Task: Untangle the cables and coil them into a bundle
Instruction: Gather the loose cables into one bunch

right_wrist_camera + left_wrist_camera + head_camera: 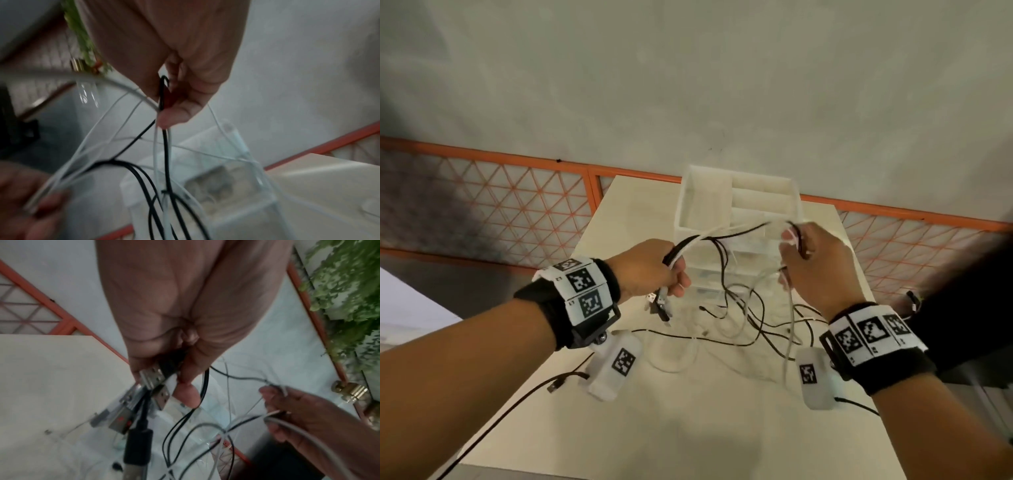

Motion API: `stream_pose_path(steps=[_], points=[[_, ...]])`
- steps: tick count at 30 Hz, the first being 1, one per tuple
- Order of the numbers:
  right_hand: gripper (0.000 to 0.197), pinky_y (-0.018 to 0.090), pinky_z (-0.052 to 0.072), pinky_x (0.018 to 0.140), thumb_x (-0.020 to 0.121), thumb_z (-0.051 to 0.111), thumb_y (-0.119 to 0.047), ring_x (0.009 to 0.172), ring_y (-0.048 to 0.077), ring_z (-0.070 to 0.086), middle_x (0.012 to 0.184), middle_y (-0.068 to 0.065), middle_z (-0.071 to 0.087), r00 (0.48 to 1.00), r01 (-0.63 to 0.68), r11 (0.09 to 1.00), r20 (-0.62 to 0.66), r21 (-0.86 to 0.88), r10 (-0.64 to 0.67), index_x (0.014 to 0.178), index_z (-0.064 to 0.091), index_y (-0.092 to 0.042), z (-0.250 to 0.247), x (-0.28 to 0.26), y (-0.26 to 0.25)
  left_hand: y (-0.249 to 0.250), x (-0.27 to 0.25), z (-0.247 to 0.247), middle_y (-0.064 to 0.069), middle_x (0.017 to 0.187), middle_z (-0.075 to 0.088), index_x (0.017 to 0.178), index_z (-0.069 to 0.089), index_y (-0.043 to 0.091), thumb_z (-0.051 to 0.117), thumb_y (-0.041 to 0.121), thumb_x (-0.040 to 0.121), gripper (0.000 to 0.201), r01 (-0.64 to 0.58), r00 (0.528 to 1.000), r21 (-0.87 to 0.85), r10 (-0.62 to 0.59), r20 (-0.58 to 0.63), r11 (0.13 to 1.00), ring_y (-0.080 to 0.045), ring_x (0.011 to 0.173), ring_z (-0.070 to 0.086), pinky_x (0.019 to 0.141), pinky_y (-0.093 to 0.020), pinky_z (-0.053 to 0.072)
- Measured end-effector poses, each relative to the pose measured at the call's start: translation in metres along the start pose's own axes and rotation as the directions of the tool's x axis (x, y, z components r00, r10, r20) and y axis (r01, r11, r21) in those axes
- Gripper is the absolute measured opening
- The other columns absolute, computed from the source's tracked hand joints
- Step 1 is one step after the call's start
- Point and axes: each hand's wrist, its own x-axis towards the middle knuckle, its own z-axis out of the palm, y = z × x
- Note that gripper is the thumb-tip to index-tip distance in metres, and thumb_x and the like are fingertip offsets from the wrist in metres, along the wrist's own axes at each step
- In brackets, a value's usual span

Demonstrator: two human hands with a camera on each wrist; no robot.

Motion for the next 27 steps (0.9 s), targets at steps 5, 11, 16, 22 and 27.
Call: stream_pose_path(steps=[5, 11, 16, 22, 27], points=[[0.019, 0.030, 0.047, 0.058, 0.097, 0.057, -0.029, 0.058, 0.023, 0.061, 0.062, 0.003, 0.062, 0.993, 0.110, 0.988, -0.027, -0.104, -0.114, 0.085, 0.063, -0.016, 0.014, -0.008, 0.017, 0.008, 0.003, 0.000, -0.009, 0.072, 0.057, 0.078, 0.054, 0.008, 0.041, -0.007, 0.090, 0.023, -0.005, 0.988, -0.373, -0.054, -0.146, 0.928, -0.013, 0.045, 0.044, 0.052, -0.028, 0.045], [0.035, 0.034, 0.047, 0.072, 0.093, 0.058, -0.039, 0.087, 0.036, 0.066, 0.075, 0.007, 0.064, 0.887, -0.297, 0.836, 0.190, -0.461, 0.421, 0.067, 0.061, -0.015, 0.034, -0.036, 0.102, 0.031, -0.004, -0.015, -0.005, 0.065, 0.053, 0.070, 0.050, 0.013, 0.038, -0.008, 0.085, 0.028, -0.199, 0.960, -0.550, 0.048, -0.277, 0.811, -0.010, 0.041, 0.033, 0.053, -0.029, 0.038], [0.036, 0.035, 0.048, 0.071, 0.102, 0.050, -0.034, 0.078, 0.031, 0.068, 0.075, 0.010, 0.072, 0.983, -0.050, 0.968, 0.161, -0.247, 0.092, 0.090, 0.076, -0.012, 0.005, -0.017, 0.028, 0.025, 0.006, 0.000, -0.004, 0.062, 0.052, 0.072, 0.054, 0.012, 0.054, 0.006, 0.085, 0.014, -0.093, 0.981, -0.323, 0.031, -0.193, 0.942, -0.014, 0.046, 0.035, 0.057, -0.030, 0.037], [0.021, 0.029, 0.050, 0.061, 0.100, 0.055, -0.036, 0.057, 0.011, 0.060, 0.073, -0.006, 0.067, 0.993, 0.117, 0.961, -0.056, 0.251, -0.106, 0.088, 0.070, -0.029, -0.025, -0.008, -0.038, 0.016, 0.018, 0.026, -0.001, 0.060, 0.045, 0.104, 0.064, -0.005, 0.053, 0.031, 0.098, 0.038, -0.081, 0.985, -0.133, 0.059, -0.163, 0.988, -0.017, 0.051, 0.046, 0.063, -0.036, 0.043], [0.021, 0.027, 0.050, 0.062, 0.103, 0.054, -0.025, 0.064, 0.023, 0.065, 0.084, -0.003, 0.071, 0.965, 0.253, 0.886, -0.044, 0.387, -0.257, 0.089, 0.068, -0.029, -0.019, -0.014, -0.059, 0.023, 0.021, 0.045, 0.005, 0.053, 0.044, 0.089, 0.061, 0.013, 0.059, 0.046, 0.094, 0.033, -0.139, 0.990, -0.071, 0.139, -0.008, 0.988, -0.013, 0.045, 0.045, 0.050, -0.024, 0.045]])
